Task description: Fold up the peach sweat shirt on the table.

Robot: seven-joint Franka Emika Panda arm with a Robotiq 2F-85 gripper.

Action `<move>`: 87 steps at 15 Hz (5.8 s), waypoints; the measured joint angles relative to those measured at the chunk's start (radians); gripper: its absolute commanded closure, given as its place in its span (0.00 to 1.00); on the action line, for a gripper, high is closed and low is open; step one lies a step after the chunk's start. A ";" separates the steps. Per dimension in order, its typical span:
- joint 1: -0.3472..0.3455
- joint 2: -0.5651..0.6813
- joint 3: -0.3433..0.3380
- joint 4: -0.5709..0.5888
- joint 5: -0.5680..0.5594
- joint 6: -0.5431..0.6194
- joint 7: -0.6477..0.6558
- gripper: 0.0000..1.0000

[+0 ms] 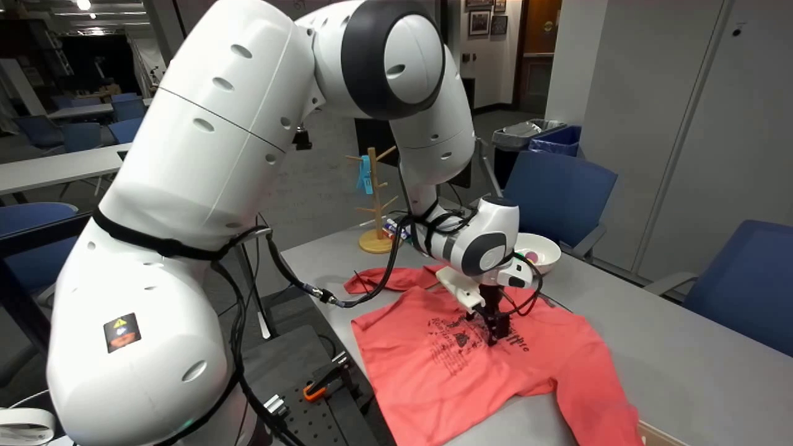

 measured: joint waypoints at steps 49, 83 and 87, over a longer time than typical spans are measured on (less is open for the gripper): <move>-0.210 -0.282 -0.343 -0.139 0.055 -0.170 0.564 0.00; -0.312 -0.123 -0.312 -0.167 0.181 0.142 0.543 0.00; -0.313 -0.122 -0.313 -0.150 0.212 0.142 0.553 0.00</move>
